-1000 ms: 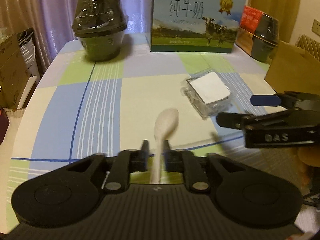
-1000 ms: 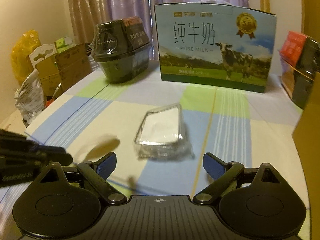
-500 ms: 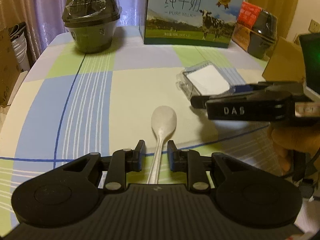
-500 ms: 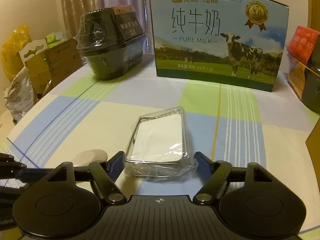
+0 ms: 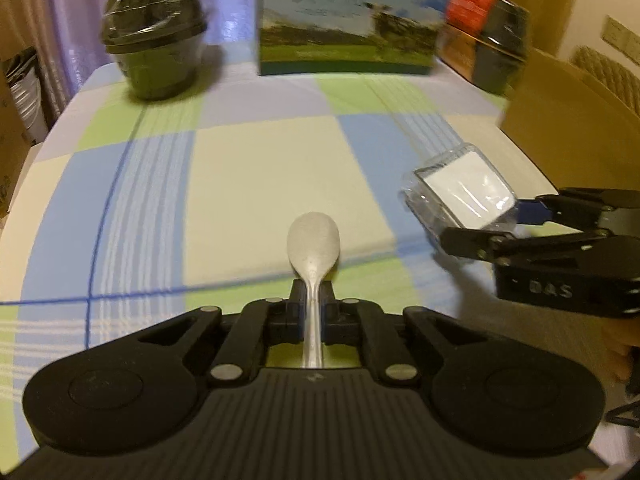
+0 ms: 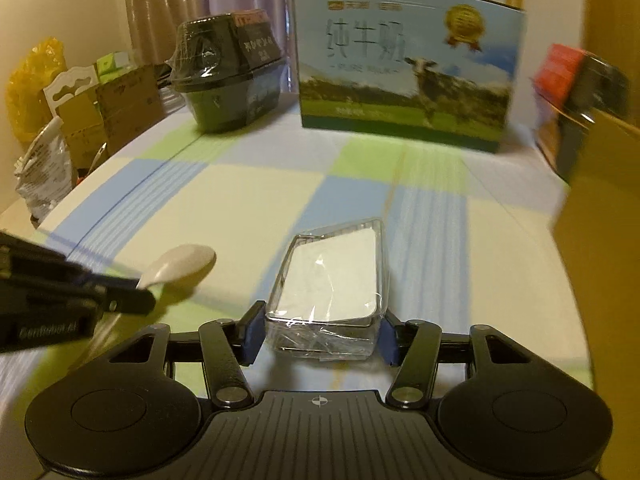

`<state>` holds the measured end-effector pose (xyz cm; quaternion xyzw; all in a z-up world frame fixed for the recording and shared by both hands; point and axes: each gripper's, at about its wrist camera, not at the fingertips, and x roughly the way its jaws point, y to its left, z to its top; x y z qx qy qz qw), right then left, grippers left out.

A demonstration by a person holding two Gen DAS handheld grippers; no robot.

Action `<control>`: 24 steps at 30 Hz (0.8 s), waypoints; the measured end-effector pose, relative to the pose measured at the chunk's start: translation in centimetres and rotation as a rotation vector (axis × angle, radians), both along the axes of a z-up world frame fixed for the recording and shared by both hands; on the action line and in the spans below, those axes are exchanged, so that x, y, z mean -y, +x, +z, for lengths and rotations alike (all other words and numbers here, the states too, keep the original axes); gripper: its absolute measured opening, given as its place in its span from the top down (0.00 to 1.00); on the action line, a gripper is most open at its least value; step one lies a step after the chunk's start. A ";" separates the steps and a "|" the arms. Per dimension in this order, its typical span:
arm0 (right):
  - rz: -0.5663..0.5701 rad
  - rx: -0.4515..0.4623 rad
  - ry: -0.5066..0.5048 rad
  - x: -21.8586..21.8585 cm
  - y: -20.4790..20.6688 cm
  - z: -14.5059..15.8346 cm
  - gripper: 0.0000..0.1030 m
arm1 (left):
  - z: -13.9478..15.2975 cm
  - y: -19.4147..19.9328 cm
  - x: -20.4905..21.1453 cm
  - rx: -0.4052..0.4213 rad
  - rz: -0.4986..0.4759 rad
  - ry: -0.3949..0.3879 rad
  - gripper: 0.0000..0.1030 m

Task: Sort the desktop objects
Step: 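Grasp the white spoon handle with the left tool while the right tool grasps the clear tray, then carry the white spoon and clear tray over the cardboard box with both tools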

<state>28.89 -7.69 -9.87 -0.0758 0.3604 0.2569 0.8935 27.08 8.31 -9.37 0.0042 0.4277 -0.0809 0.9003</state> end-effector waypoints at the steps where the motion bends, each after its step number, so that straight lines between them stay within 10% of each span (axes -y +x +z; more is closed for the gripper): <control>1: -0.006 -0.007 0.000 0.8 -1.0 0.2 0.49 | 0.2 -0.8 0.7 -0.003 -0.011 0.011 0.96; 17: -0.045 -0.035 -0.023 10.5 -15.2 0.8 0.48 | 0.5 -11.4 8.8 -0.013 -0.065 -0.014 0.96; 24: -0.068 0.030 -0.012 10.8 -16.2 0.9 0.24 | 0.0 -11.4 9.0 0.002 -0.060 -0.015 0.95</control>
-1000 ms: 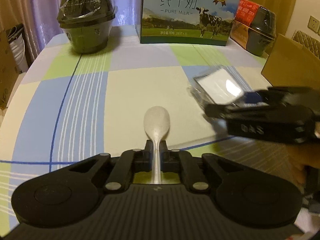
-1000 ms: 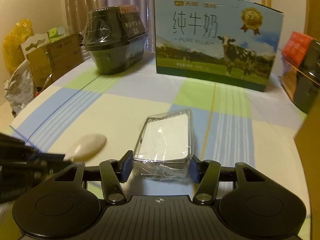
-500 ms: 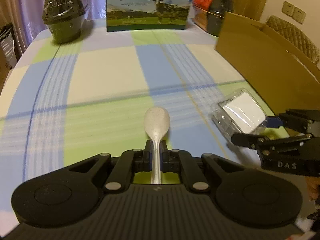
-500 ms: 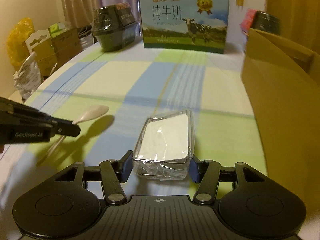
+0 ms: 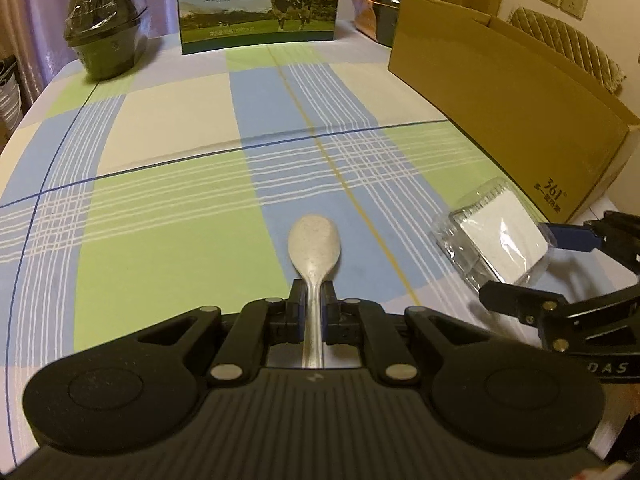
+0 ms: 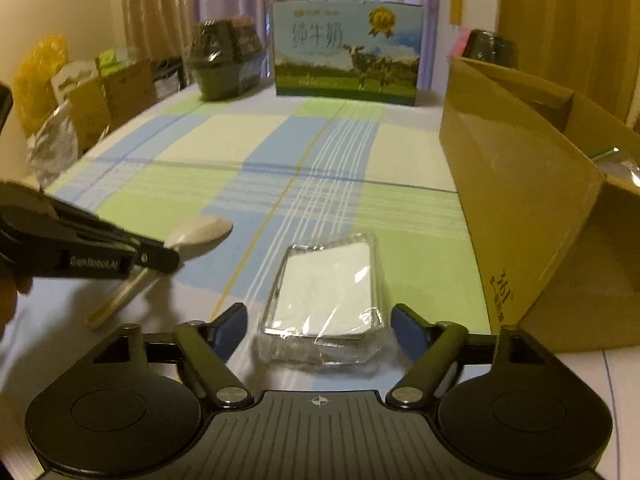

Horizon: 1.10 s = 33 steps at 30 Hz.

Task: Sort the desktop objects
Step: 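Carry the white spoon and clear tray over the cardboard box with both tools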

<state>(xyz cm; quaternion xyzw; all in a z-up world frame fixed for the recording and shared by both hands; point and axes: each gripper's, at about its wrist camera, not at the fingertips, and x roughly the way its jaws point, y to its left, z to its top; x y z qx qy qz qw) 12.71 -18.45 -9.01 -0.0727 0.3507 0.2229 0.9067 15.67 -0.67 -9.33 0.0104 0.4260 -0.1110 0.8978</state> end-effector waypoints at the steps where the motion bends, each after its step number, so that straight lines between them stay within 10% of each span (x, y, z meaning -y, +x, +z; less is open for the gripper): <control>1: -0.008 -0.004 0.008 0.0 0.1 -0.1 0.24 | 0.0 0.0 -0.1 0.002 0.002 -0.003 0.95; 14: -0.084 -0.035 0.041 0.3 0.2 -1.0 0.24 | -0.2 0.3 0.1 0.018 -0.009 0.001 0.81; 19: -0.086 -0.032 0.038 0.1 0.2 -1.0 0.24 | -0.1 0.3 0.6 0.015 -0.029 0.054 0.96; 33: -0.106 -0.038 0.047 -0.3 0.9 -0.9 0.24 | 0.6 0.1 0.1 0.013 -0.002 0.014 0.97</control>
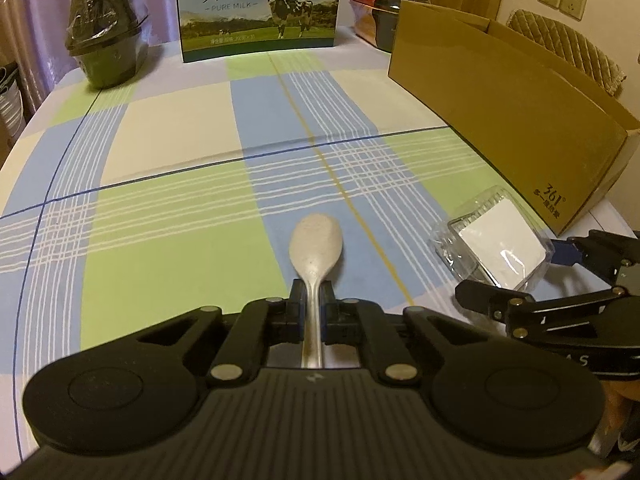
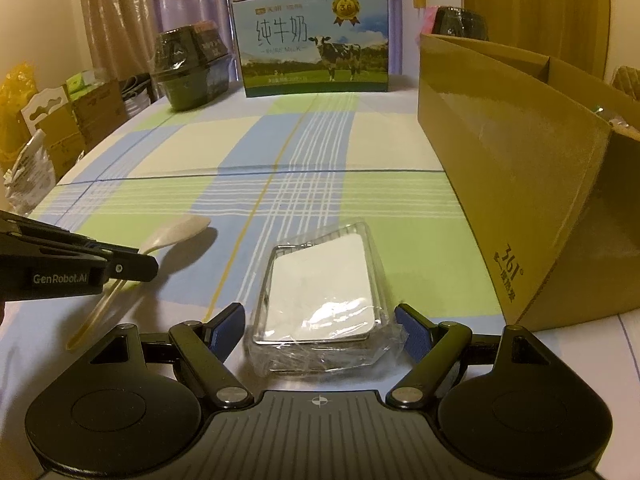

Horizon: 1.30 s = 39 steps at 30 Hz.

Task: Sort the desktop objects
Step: 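Carry the white spoon and clear tray over the cardboard box with both tools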

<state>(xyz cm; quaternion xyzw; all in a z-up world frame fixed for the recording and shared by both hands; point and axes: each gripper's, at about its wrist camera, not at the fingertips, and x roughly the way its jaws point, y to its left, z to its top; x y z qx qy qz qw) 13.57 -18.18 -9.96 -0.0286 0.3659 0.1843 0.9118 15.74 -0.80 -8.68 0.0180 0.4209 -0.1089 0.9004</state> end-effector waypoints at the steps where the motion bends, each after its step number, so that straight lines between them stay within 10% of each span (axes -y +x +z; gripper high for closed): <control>1: -0.002 -0.005 -0.002 -0.1 0.0 0.0 0.24 | 0.0 0.0 0.0 -0.002 0.000 0.000 0.97; 13: -0.018 0.008 -0.046 -0.6 -0.4 0.2 0.47 | 0.1 0.0 0.0 -0.006 -0.009 -0.021 0.96; 39: -0.008 0.092 -0.010 0.7 -4.1 6.6 0.48 | 4.6 -4.8 1.6 0.010 0.040 -0.050 0.96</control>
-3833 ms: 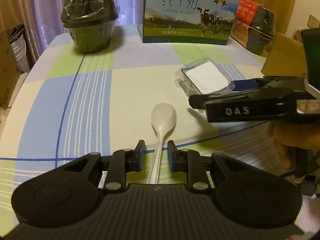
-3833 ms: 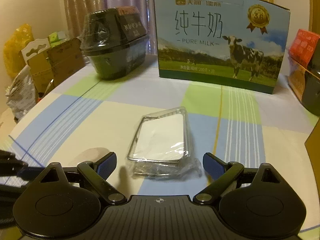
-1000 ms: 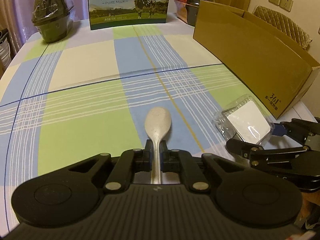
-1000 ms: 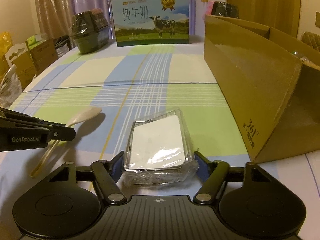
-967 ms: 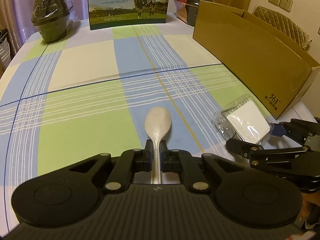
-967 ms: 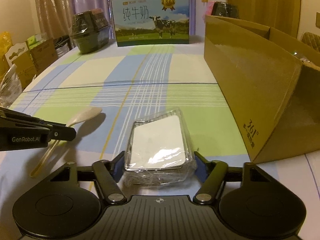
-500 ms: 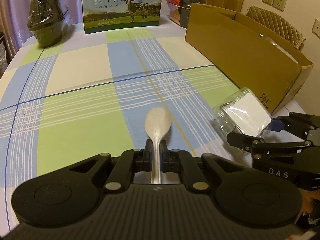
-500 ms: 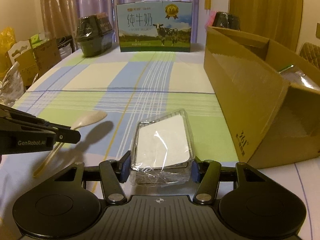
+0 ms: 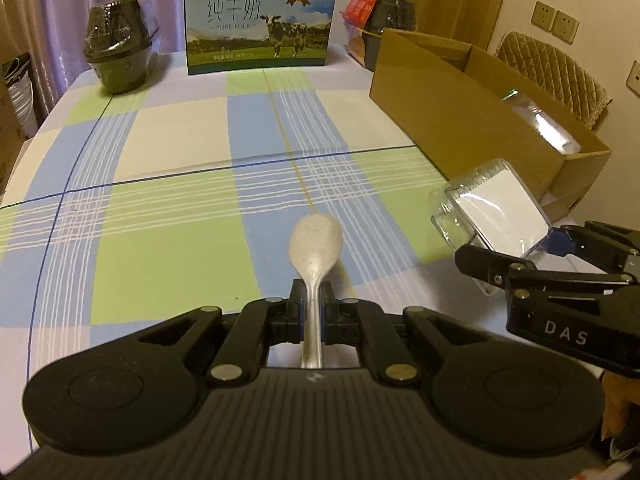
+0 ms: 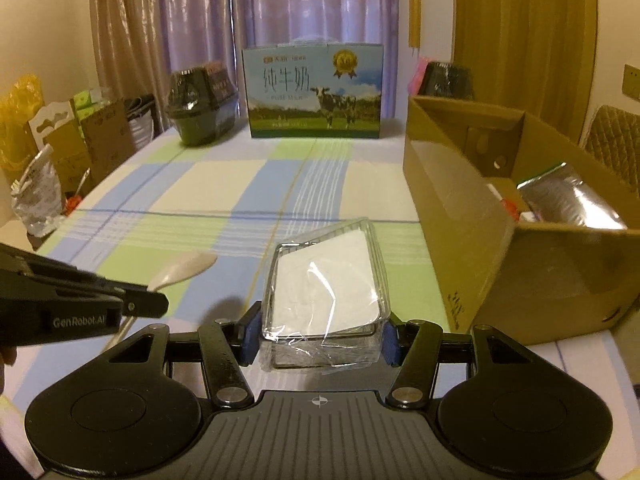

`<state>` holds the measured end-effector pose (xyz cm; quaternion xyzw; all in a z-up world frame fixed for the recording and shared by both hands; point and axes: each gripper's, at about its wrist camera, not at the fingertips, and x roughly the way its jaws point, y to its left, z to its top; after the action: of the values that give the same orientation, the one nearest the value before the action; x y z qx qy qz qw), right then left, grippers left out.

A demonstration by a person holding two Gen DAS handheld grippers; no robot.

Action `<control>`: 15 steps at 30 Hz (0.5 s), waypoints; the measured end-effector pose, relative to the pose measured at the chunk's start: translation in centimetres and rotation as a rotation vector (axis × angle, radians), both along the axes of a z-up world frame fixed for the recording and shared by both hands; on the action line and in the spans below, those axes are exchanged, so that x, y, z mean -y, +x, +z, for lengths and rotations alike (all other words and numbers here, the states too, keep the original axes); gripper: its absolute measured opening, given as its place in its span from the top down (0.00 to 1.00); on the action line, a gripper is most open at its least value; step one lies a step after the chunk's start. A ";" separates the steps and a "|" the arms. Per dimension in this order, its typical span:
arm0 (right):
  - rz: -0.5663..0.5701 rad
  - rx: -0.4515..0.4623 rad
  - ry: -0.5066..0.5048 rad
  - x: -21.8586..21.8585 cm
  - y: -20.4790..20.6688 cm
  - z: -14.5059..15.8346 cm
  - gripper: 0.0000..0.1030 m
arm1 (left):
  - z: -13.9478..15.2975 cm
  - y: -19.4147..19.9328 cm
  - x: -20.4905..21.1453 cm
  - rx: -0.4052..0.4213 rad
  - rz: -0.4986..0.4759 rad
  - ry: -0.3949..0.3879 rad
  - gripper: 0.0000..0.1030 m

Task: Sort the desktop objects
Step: 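Carry the white spoon and clear tray over the cardboard box with both tools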

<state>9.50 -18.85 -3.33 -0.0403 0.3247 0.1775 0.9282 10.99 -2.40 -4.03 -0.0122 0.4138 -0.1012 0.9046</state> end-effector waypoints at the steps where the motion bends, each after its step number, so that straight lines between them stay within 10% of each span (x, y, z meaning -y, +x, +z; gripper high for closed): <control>1: -0.001 0.006 0.004 0.1 -0.2 0.3 0.48 | 0.4 -0.4 0.2 0.004 0.003 0.000 0.96; 15: -0.038 0.069 0.065 3.2 -2.9 4.0 0.48 | 4.4 -3.0 3.8 0.032 0.001 0.003 0.96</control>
<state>6.59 -22.07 0.70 -0.0099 0.2874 0.1688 0.9428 7.97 -6.24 0.32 -0.0093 0.3994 -0.1001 0.9113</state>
